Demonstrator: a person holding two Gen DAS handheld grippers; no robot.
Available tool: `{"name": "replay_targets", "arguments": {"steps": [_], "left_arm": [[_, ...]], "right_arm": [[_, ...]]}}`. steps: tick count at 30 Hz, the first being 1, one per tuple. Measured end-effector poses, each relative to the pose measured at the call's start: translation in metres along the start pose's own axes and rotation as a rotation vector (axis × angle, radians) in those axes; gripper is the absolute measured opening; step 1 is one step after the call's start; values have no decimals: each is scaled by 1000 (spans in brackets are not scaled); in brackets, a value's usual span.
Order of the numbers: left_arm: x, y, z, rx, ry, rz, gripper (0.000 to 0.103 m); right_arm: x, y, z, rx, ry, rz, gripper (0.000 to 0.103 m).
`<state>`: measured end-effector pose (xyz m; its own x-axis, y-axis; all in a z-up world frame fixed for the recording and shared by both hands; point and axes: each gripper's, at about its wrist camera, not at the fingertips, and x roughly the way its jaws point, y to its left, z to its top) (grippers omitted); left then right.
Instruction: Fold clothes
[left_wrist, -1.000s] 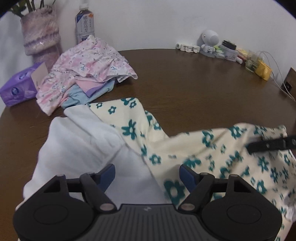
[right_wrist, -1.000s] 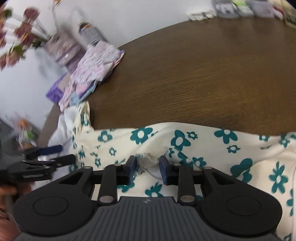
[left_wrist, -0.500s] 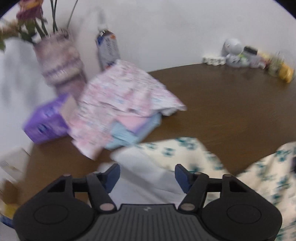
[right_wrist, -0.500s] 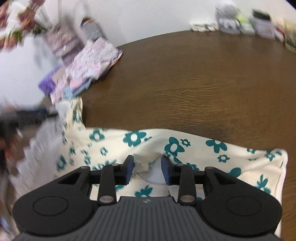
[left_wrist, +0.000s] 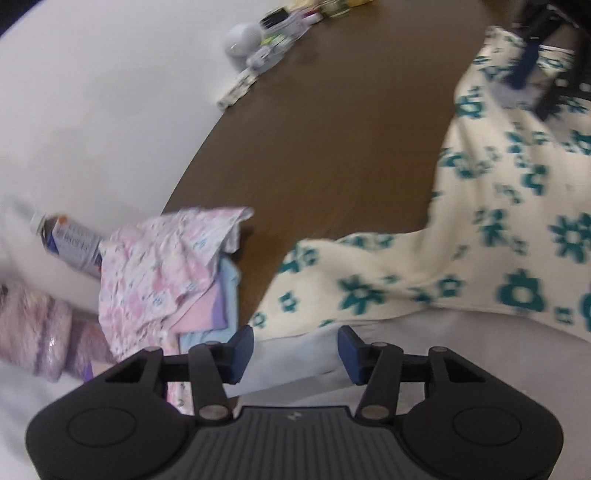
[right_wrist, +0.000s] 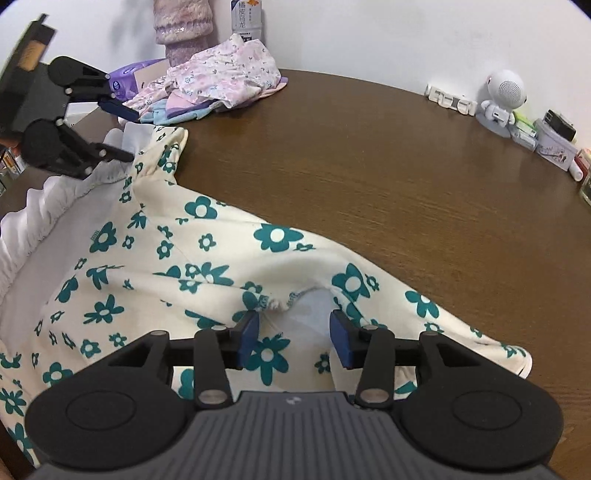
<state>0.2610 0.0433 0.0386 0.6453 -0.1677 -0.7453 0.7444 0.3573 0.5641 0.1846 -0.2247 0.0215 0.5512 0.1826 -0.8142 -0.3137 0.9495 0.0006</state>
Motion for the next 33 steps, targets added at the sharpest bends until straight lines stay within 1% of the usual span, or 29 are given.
{"name": "replay_targets", "arguments": {"steps": [1,3,7,8,10,12,15,17,19,22,24,26,29,33], "left_arm": [[-5,-5,0,-6,-1,10,51],[-21,-14,-4,-53,-9,6,51],[-64,-27,-15,-183,-35,-61,51],[-76,-30,-17,-203,-40,-77,51],[-102,-36,-23,-208,-46,-90,52],[-126,-44,-26,-173,-37,-50,53],[-156,-45,-27,-129,-27,21,56],[-163,-38,-25,-99,-19,52,56],[-161,-29,-20,-55,-6,80,56],[-130,-12,-9,-5,7,104,56],[-102,-5,-3,25,9,93,53],[-70,1,2,66,21,67,44],[-30,13,9,116,23,51,37],[9,27,11,159,17,50,36]], "right_arm": [[0,0,-1,2,1,3,43],[0,-1,-2,9,-2,11,43],[-5,2,-3,19,-5,48,43],[-8,4,-2,17,-7,58,43],[-14,9,-1,13,-13,77,43],[-21,14,1,10,-18,97,43],[-30,22,3,4,-26,125,43],[-39,29,8,-18,-40,108,43],[-47,34,13,-33,-47,93,43],[-55,35,17,-38,-60,76,46],[-58,32,16,-29,-68,68,46],[-56,26,12,-3,-60,59,46],[-52,14,7,42,-48,43,46],[-40,-1,3,102,-35,29,46]]}}
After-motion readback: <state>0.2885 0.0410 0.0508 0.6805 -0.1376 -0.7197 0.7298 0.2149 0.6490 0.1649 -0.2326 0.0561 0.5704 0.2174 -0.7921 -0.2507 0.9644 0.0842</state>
